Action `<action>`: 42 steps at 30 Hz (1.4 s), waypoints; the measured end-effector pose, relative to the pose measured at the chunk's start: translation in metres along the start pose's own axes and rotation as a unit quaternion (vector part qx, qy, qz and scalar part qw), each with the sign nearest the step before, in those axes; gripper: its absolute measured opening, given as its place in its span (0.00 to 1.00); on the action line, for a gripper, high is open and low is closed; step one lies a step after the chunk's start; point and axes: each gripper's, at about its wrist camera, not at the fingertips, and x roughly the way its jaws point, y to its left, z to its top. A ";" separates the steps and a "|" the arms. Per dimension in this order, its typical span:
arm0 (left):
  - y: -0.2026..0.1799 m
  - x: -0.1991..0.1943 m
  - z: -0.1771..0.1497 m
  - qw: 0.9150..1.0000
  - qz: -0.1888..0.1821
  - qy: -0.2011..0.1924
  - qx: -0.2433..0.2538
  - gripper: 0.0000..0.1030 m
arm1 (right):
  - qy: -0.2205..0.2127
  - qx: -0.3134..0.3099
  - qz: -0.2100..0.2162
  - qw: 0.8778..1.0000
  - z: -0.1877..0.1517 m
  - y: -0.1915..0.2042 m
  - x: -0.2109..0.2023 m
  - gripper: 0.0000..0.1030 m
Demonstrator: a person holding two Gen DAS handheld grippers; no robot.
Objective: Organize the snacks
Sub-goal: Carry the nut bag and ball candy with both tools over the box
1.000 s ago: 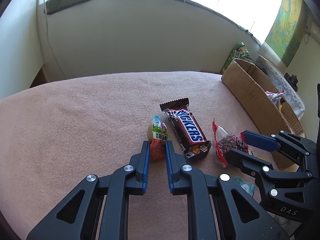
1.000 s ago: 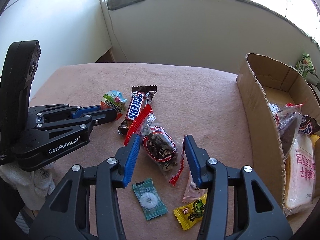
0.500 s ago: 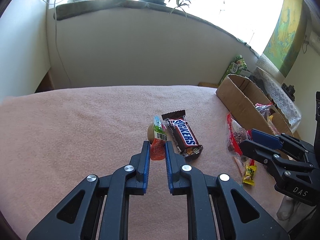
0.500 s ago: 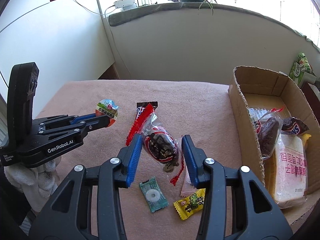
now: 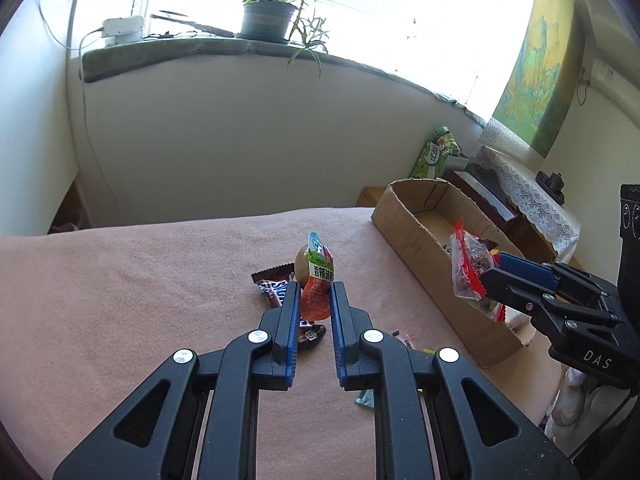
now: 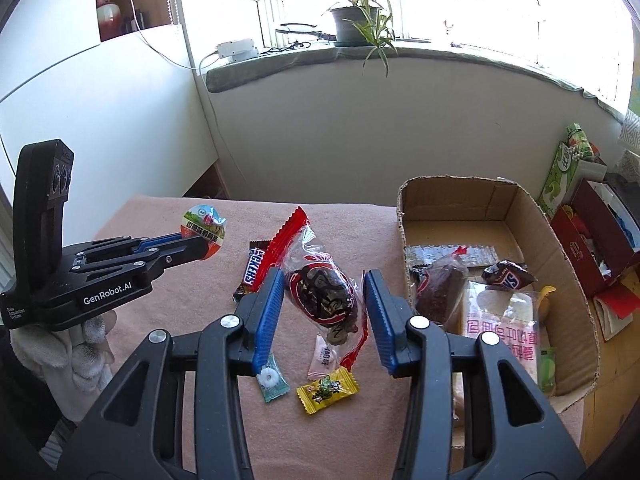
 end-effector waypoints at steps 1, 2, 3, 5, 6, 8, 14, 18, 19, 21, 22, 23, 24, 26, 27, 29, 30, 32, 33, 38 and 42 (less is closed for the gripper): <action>-0.004 0.001 0.002 1.000 -0.002 -0.001 0.002 0.13 | -0.002 0.002 -0.003 1.000 0.001 -0.005 -0.003 0.42; -0.009 0.002 0.003 1.000 -0.005 -0.002 0.004 0.13 | -0.004 0.005 -0.007 1.000 0.002 -0.010 -0.006 0.42; -0.014 0.003 0.004 1.000 -0.007 -0.002 0.006 0.13 | -0.005 0.008 -0.010 1.000 0.003 -0.014 -0.008 0.42; -0.022 0.005 0.007 1.000 -0.010 -0.003 0.011 0.13 | -0.007 0.012 -0.017 1.000 0.003 -0.023 -0.012 0.42; -0.026 0.006 0.009 1.000 -0.011 -0.004 0.013 0.13 | -0.009 0.013 -0.021 1.000 0.004 -0.028 -0.014 0.42; -0.036 0.010 0.013 1.000 -0.016 -0.006 0.018 0.13 | -0.010 0.016 -0.027 0.999 0.005 -0.038 -0.018 0.42; -0.066 0.022 0.023 0.999 -0.026 -0.006 0.036 0.13 | -0.017 0.030 -0.044 0.998 0.008 -0.069 -0.025 0.42; -0.083 0.030 0.028 0.998 -0.034 -0.007 0.046 0.13 | -0.022 0.040 -0.054 0.997 0.011 -0.090 -0.029 0.42; -0.087 0.032 0.029 0.998 -0.036 -0.007 0.047 0.13 | -0.023 0.042 -0.057 0.997 0.012 -0.094 -0.029 0.42; -0.093 0.038 0.033 0.998 -0.039 -0.006 0.051 0.13 | -0.025 0.045 -0.063 0.997 0.014 -0.102 -0.031 0.42; -0.096 0.040 0.034 0.998 -0.040 -0.005 0.053 0.13 | -0.027 0.046 -0.065 0.996 0.016 -0.106 -0.031 0.42; -0.099 0.043 0.036 0.998 -0.041 -0.005 0.056 0.13 | -0.027 0.046 -0.067 0.996 0.017 -0.110 -0.032 0.42; -0.102 0.045 0.037 0.997 -0.040 -0.005 0.058 0.13 | -0.029 0.046 -0.070 0.996 0.019 -0.114 -0.033 0.42; -0.106 0.049 0.040 0.997 -0.041 -0.004 0.061 0.13 | -0.030 0.047 -0.077 0.996 0.022 -0.122 -0.033 0.42; -0.108 0.052 0.041 0.997 -0.041 -0.003 0.062 0.13 | -0.029 0.048 -0.078 0.995 0.024 -0.125 -0.032 0.42; -0.112 0.058 0.043 0.997 -0.041 0.000 0.066 0.13 | -0.026 0.053 -0.077 0.995 0.027 -0.134 -0.029 0.42; -0.114 0.061 0.044 0.997 -0.040 0.001 0.068 0.13 | -0.024 0.054 -0.077 0.995 0.029 -0.138 -0.026 0.42; -0.118 0.068 0.045 0.997 -0.041 0.006 0.071 0.13 | -0.020 0.055 -0.080 0.995 0.031 -0.144 -0.021 0.42; -0.120 0.071 0.046 0.997 -0.041 0.007 0.072 0.13 | -0.019 0.055 -0.081 0.995 0.033 -0.147 -0.019 0.42; -0.127 0.083 0.051 0.996 -0.041 0.013 0.076 0.13 | -0.010 0.059 -0.084 0.995 0.039 -0.160 -0.007 0.42; -0.131 0.091 0.055 0.996 -0.040 0.016 0.078 0.13 | -0.002 0.067 -0.083 0.994 0.042 -0.170 0.002 0.42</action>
